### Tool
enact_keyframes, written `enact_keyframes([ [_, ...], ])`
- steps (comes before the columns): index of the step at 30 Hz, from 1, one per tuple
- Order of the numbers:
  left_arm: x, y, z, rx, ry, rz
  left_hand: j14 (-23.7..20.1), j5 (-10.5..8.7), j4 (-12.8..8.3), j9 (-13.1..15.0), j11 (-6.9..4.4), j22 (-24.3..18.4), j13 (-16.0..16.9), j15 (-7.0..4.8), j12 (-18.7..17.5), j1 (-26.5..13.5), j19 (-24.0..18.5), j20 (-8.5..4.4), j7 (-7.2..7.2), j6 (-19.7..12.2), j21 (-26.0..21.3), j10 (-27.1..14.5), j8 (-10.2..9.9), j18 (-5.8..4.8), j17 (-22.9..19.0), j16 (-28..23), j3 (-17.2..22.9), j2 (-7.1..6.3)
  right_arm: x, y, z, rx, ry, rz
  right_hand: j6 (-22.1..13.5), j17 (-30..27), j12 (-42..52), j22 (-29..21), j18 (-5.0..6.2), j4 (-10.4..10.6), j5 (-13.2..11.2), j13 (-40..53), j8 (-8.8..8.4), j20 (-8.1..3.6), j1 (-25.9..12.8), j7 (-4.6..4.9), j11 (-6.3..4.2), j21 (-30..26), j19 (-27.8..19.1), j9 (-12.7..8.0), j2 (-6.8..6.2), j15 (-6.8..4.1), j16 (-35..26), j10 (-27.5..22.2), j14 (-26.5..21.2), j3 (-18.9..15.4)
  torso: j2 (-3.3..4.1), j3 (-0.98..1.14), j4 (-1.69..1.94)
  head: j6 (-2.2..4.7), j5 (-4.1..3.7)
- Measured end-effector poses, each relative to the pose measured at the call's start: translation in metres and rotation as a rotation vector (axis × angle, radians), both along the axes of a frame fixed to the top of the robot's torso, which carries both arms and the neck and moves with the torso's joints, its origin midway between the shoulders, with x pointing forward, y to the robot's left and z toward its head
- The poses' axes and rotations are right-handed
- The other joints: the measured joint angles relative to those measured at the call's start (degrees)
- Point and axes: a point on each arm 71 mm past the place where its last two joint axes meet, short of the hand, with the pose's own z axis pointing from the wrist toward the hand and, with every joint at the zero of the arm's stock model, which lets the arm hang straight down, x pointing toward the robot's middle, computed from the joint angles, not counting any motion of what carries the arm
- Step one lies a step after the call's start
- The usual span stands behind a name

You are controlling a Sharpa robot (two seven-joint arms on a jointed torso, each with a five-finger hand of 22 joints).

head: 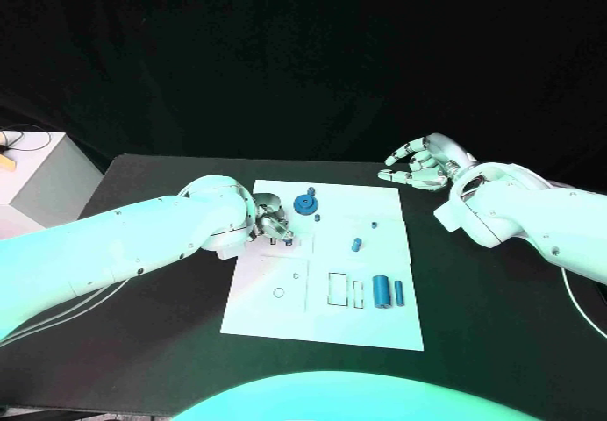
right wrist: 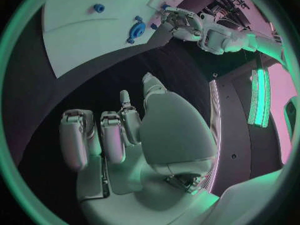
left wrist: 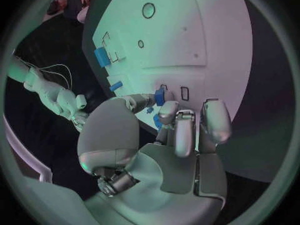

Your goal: Assemble the parts on the task board

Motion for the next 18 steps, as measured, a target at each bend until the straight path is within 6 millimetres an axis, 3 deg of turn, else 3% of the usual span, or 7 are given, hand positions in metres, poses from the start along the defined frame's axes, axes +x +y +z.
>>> enact_keyframes([
  [4,-0.0009,-0.0006,-0.0017,0.007,-0.014,-0.001,0.00,0.00,-0.01,0.00,-0.08,0.01,0.00,0.00,0.02,-0.23,0.00,0.00,-0.13,0.13,0.00,0.08,0.32,0.00,0.00,0.02,0.01,-0.22,-0.0001,-0.0005,0.0000,0.000,0.000,-0.001,0.00,0.00,0.00,0.00,0.00,0.00,0.00,0.00,0.00,0.00,0.00,0.00,0.00,0.00,0.00,0.00,0.00,0.00,0.00,0.00,0.00,0.00,0.01,-0.03,-0.03,-0.07,-0.07],
  [6,-0.0009,-0.0009,-0.0019,0.011,-0.021,-0.002,0.00,-0.05,-1.51,0.00,-0.08,0.04,0.00,0.00,0.21,-0.76,0.00,0.00,-0.30,0.32,0.00,0.08,0.32,0.00,0.00,0.22,1.51,-0.76,-0.0001,-0.0009,-0.0001,-0.001,0.000,-0.001,0.00,0.00,0.00,0.00,0.00,0.00,0.00,-0.01,0.00,0.00,0.00,0.00,0.00,0.00,0.00,-0.01,0.00,0.00,0.00,0.00,0.00,0.00,0.02,-0.03,-0.03,-0.12,-0.10],
  [18,-0.0008,-0.0031,-0.0024,0.026,-0.046,-0.010,0.00,-0.05,-1.58,0.01,-0.08,0.06,0.06,0.01,0.21,-0.79,0.00,0.00,-0.42,0.63,0.00,0.08,0.33,0.00,0.00,0.22,1.59,-0.78,-0.0004,-0.0010,-0.0006,-0.001,0.002,0.000,0.00,0.00,0.00,-0.01,0.00,0.00,0.00,-0.02,0.00,0.00,0.00,0.00,0.00,0.00,0.00,-0.01,0.00,0.00,0.00,0.00,0.00,0.00,0.02,-0.02,0.00,-0.32,-0.10],
])
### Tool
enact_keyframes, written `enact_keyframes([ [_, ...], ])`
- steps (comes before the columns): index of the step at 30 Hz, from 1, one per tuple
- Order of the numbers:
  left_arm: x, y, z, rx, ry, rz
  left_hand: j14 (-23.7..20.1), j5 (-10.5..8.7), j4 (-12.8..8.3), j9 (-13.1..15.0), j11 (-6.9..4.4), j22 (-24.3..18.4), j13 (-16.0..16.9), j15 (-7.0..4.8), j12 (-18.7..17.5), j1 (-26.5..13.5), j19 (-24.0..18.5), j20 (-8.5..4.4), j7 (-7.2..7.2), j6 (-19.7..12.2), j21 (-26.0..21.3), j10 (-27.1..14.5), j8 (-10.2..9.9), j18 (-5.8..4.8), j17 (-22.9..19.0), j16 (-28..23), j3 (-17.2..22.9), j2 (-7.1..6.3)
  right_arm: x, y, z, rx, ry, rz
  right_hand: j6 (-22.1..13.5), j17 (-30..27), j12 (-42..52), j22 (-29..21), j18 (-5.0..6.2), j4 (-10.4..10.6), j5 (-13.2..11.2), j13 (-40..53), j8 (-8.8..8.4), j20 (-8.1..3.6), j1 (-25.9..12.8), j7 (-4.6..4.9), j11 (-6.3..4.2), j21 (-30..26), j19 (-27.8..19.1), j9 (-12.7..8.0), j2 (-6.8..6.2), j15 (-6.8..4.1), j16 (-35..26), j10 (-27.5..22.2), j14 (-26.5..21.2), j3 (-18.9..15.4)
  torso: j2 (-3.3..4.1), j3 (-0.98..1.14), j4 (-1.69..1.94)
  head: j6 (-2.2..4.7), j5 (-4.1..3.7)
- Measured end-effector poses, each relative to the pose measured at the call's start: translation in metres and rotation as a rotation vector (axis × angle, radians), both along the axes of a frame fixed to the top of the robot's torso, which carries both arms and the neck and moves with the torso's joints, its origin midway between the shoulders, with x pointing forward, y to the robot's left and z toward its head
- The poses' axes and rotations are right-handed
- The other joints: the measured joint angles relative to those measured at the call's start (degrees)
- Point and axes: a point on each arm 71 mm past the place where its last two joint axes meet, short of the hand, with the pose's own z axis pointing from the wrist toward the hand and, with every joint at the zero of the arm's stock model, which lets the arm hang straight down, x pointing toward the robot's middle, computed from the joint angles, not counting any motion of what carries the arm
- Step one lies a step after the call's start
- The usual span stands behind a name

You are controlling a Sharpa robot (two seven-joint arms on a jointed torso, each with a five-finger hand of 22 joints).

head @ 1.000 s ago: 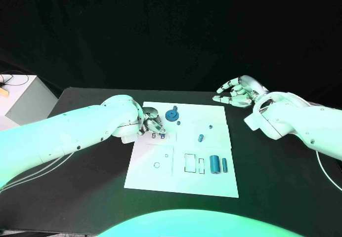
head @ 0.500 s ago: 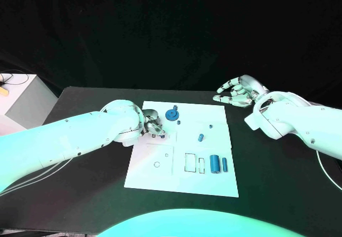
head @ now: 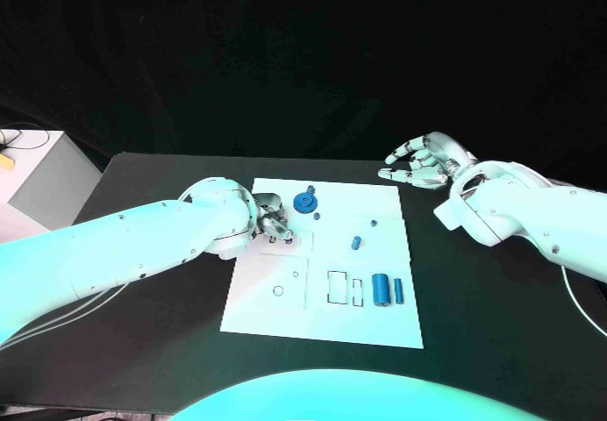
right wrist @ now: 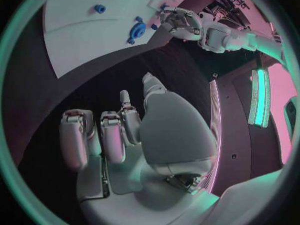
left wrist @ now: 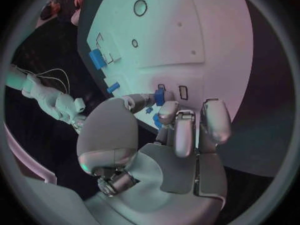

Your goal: Assemble the parts on the task board

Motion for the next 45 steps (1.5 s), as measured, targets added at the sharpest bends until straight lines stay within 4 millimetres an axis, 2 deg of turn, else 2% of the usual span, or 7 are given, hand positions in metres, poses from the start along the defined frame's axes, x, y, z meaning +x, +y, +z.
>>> enact_keyframes([
  [28,-0.0045,0.0010,0.0008,0.022,0.006,-0.030,0.21,0.18,0.00,0.00,0.01,0.18,-0.02,-0.21,0.00,0.06,0.20,-0.20,0.01,0.01,0.00,-0.01,-0.25,0.00,0.00,0.00,0.01,0.06,-0.0006,-0.0009,-0.0013,-0.002,0.007,0.002,0.00,0.00,0.00,-0.02,0.00,0.00,0.00,0.03,0.24,0.00,-0.24,0.00,0.00,0.00,0.00,0.07,0.24,0.00,0.00,0.00,0.00,0.00,-0.03,-0.01,0.01,-0.64,-0.03],
  [43,-0.0031,0.0003,0.0002,0.021,0.009,-0.031,0.21,0.17,0.00,0.02,0.01,0.24,-0.12,-0.21,0.00,0.06,0.20,-0.20,0.08,0.10,0.00,-0.01,0.04,0.01,0.00,0.00,0.01,0.06,-0.0006,-0.0005,-0.0022,-0.004,0.011,0.004,0.00,0.04,0.00,-0.03,0.00,0.00,0.00,0.02,0.23,0.00,-0.23,0.00,0.00,0.00,0.00,0.06,0.23,0.00,0.00,0.00,0.00,0.00,-0.01,0.05,-0.03,-0.68,0.03],
  [45,-0.0027,-0.0004,0.0001,0.021,0.010,-0.032,0.21,0.17,-0.01,1.80,0.01,0.24,-0.12,-0.21,0.00,0.06,0.20,-0.20,0.08,0.11,0.00,-0.01,0.07,0.01,0.00,0.00,0.01,0.06,-0.0006,-0.0004,-0.0023,-0.004,0.011,0.005,0.00,0.04,0.00,-0.03,0.00,0.00,0.00,0.02,0.23,0.00,-0.23,0.00,0.00,0.00,0.00,0.06,0.23,0.00,0.00,0.00,0.00,0.00,-0.01,0.05,-0.03,-0.73,0.03],
])
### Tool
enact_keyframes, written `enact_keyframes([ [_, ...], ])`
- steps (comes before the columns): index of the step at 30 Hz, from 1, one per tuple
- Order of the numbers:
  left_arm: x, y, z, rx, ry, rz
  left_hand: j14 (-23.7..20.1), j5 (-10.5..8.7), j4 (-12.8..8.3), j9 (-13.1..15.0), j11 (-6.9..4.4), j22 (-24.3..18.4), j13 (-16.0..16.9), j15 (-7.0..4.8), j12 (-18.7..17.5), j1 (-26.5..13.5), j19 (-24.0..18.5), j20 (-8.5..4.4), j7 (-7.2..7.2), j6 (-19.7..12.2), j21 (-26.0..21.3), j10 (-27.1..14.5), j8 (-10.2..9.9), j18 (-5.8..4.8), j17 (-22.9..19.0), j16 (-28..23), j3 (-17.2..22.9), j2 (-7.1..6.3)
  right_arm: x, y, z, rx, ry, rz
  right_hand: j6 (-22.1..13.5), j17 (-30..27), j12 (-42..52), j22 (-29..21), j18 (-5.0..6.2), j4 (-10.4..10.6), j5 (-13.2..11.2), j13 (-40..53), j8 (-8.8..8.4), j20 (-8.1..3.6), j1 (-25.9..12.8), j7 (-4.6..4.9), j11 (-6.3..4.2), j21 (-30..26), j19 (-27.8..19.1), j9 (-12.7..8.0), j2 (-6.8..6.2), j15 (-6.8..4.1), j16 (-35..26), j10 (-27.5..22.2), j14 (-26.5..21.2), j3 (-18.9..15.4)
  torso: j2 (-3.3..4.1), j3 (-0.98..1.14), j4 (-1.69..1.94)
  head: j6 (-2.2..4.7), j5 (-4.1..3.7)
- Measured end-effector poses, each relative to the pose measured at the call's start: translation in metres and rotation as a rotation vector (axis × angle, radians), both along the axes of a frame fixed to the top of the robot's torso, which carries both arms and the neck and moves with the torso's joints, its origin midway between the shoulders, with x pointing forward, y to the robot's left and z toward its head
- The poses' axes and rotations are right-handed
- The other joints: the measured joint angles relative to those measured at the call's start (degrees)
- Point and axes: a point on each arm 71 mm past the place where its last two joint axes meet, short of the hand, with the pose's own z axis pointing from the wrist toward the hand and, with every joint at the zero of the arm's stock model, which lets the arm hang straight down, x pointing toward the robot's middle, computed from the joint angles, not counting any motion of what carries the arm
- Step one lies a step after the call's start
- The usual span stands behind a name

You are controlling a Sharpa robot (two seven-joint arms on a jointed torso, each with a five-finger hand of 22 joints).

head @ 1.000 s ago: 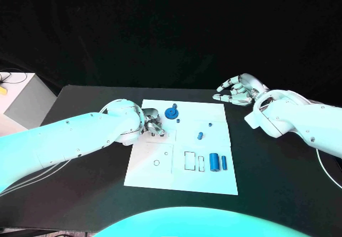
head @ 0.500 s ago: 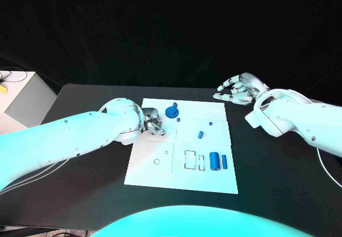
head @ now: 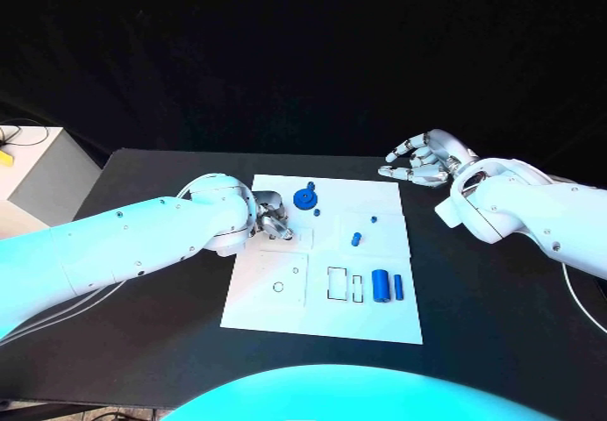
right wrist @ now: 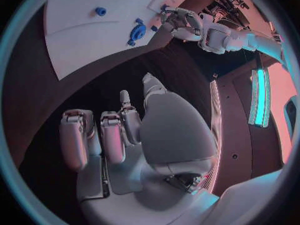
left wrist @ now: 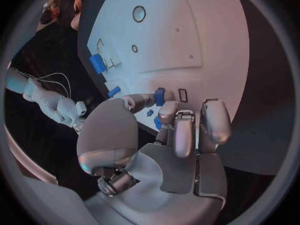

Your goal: Assemble the parts on the task board

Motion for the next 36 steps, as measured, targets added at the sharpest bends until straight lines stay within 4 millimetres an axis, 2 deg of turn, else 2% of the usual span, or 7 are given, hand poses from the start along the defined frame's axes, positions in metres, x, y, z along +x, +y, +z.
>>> enact_keyframes([
  [15,0.0043,-0.0018,0.0004,0.007,0.030,-0.009,0.00,-0.18,0.17,0.31,0.00,-0.27,-0.77,0.00,0.00,-0.30,0.00,0.00,-0.02,0.21,0.00,0.00,0.10,0.00,0.00,0.00,0.17,0.30,-0.0003,-0.0002,-0.0003,0.000,0.002,0.001,0.00,-0.01,0.00,0.04,0.00,0.00,0.00,-0.01,0.00,0.00,0.00,0.00,0.00,-0.21,0.00,-0.01,0.00,0.00,0.00,0.00,0.00,0.00,0.01,0.04,-0.02,-0.64,-0.04],
  [24,0.0071,-0.0029,0.0007,0.017,0.047,-0.017,-0.02,-0.20,0.17,0.73,0.01,-0.15,-0.68,-0.01,0.00,-0.31,0.00,0.00,0.04,0.36,0.00,0.00,0.32,0.00,0.00,0.00,0.17,0.29,-0.0004,0.0000,-0.0007,-0.001,0.003,0.002,0.00,-0.01,0.00,0.04,0.00,0.00,0.00,-0.02,0.00,0.00,0.00,0.00,0.00,-0.21,0.00,-0.01,0.00,0.00,0.00,0.00,0.00,0.00,0.00,0.03,-0.01,-0.75,-0.01],
  [33,0.0079,-0.0029,0.0006,0.016,0.051,-0.018,-0.22,1.84,0.17,0.75,-0.42,0.32,-0.05,-0.21,0.00,-0.32,0.21,-0.21,0.04,0.38,0.00,0.44,0.32,0.00,0.00,0.00,0.17,0.28,-0.0004,0.0001,-0.0013,-0.001,0.005,0.003,0.00,-0.02,0.00,0.03,0.00,0.00,0.00,-0.02,0.00,0.00,0.00,0.00,0.00,-0.21,0.00,-0.02,0.00,0.00,0.00,0.00,0.00,0.00,-0.01,0.01,0.03,-0.75,0.12],
  [34,0.0079,-0.0029,0.0006,0.016,0.051,-0.018,-0.22,1.90,0.17,1.73,-0.34,0.32,0.01,-0.21,0.00,-0.35,0.21,-0.21,0.04,0.38,0.00,0.60,0.31,0.00,0.00,0.00,0.17,0.25,-0.0004,0.0002,-0.0014,-0.001,0.006,0.003,0.00,-0.02,0.00,0.03,0.00,0.00,0.00,-0.03,0.00,0.00,0.00,0.00,0.00,-0.21,0.00,-0.02,0.00,0.00,0.00,0.00,0.00,0.00,-0.01,0.00,0.03,-0.75,0.15],
  [36,0.0081,-0.0028,0.0006,0.015,0.052,-0.017,-0.22,2.36,0.17,1.98,-0.52,0.32,0.21,-0.21,0.00,-0.63,0.21,-0.21,0.05,0.40,0.00,0.94,0.32,0.00,0.00,0.00,0.17,-0.03,-0.0005,0.0002,-0.0017,-0.002,0.006,0.003,0.00,-0.02,0.00,0.03,0.00,0.00,0.00,-0.03,0.00,0.00,0.00,0.00,0.00,-0.21,0.00,-0.01,0.00,0.00,0.00,0.00,0.00,0.00,-0.01,-0.03,0.03,-0.75,0.20],
])
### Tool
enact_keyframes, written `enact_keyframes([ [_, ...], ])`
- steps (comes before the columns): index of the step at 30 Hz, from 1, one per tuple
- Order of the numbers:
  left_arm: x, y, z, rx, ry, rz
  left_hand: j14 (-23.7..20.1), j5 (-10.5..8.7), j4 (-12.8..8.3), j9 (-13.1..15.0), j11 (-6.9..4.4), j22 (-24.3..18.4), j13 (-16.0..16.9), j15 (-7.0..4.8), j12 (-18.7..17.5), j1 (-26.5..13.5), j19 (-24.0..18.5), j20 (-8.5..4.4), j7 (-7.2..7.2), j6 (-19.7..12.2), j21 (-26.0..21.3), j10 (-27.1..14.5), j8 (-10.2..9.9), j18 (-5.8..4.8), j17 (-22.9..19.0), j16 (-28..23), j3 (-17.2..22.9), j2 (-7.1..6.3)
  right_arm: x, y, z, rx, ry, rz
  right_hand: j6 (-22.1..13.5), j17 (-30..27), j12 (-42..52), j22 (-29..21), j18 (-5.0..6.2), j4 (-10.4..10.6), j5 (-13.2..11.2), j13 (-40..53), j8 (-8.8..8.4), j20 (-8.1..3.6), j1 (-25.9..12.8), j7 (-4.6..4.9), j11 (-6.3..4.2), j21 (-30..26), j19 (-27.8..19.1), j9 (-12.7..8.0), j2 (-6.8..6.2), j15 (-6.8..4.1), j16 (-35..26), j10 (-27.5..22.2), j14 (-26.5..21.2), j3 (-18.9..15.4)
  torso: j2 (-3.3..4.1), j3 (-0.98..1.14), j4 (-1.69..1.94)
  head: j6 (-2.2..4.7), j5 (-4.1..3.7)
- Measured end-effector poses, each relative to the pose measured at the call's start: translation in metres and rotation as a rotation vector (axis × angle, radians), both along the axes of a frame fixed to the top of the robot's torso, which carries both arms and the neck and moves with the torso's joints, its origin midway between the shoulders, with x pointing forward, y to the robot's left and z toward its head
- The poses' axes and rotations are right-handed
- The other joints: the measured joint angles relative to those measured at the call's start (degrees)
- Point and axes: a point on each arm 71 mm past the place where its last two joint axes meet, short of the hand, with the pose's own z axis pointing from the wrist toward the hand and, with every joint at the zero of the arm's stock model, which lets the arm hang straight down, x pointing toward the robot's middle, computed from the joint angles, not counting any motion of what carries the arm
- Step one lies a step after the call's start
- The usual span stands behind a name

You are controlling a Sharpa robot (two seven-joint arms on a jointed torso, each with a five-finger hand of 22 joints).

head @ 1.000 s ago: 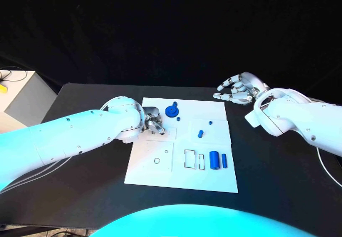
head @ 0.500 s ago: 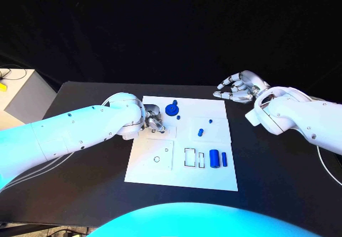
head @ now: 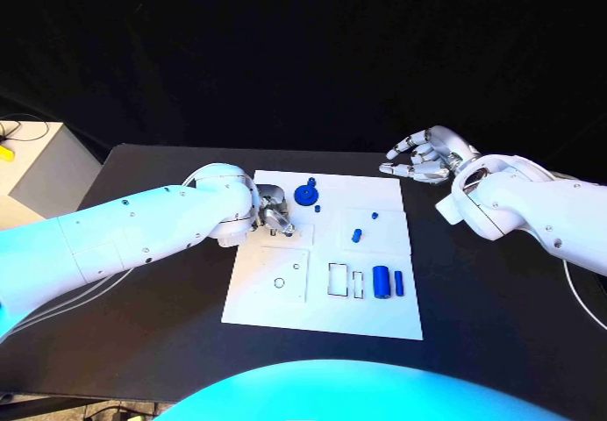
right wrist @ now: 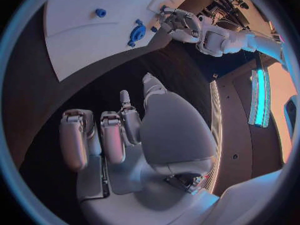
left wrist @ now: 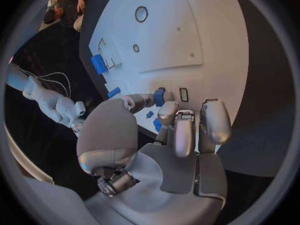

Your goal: Assemble the parts on the task board

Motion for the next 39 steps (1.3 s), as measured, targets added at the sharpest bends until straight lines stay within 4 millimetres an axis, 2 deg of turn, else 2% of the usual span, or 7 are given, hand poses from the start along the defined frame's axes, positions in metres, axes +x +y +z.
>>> enact_keyframes([
  [10,0.0005,0.0007,0.0001,-0.003,0.005,0.000,0.22,1.35,0.00,0.05,-0.11,0.43,0.57,-0.22,0.00,-0.30,0.21,-0.21,0.02,0.40,0.26,0.51,0.28,0.00,0.00,0.21,0.00,-0.30,0.0000,0.0002,-0.0007,-0.001,0.002,0.001,0.00,0.00,0.00,-0.01,0.00,0.00,0.00,0.04,0.00,0.00,0.00,0.00,0.00,0.00,0.00,0.03,0.00,0.00,0.00,0.00,0.00,0.00,-0.01,0.00,-0.01,-0.01,0.14],
  [16,0.0008,0.0015,0.0009,0.001,0.015,-0.005,0.01,2.82,0.00,0.41,-0.32,0.76,0.76,-0.42,0.19,-0.68,0.41,-0.41,0.01,0.41,0.48,0.72,0.28,0.00,0.00,0.20,0.00,-0.68,0.0001,-0.0001,-0.0010,-0.001,0.003,0.000,0.00,0.00,0.00,-0.01,0.00,0.00,0.00,0.04,0.00,0.00,0.00,0.00,0.00,0.00,0.00,0.03,0.00,0.00,0.00,0.00,0.00,0.00,-0.01,0.03,-0.03,-0.01,0.15],
  [39,0.0029,-0.0012,0.0018,0.023,0.031,-0.015,0.01,3.14,0.00,1.22,-0.30,0.84,0.13,-0.42,0.18,-1.14,0.41,-0.41,-0.45,1.25,0.48,0.72,0.22,0.00,0.00,0.19,0.00,-0.59,0.0001,-0.0001,-0.0013,-0.002,0.005,0.001,0.00,-0.01,0.00,-0.03,0.00,0.00,0.00,0.02,0.00,0.00,-0.16,0.00,0.00,0.00,0.00,0.08,0.16,0.00,0.00,0.00,0.00,0.00,0.04,0.07,-0.03,-0.01,0.16],
])
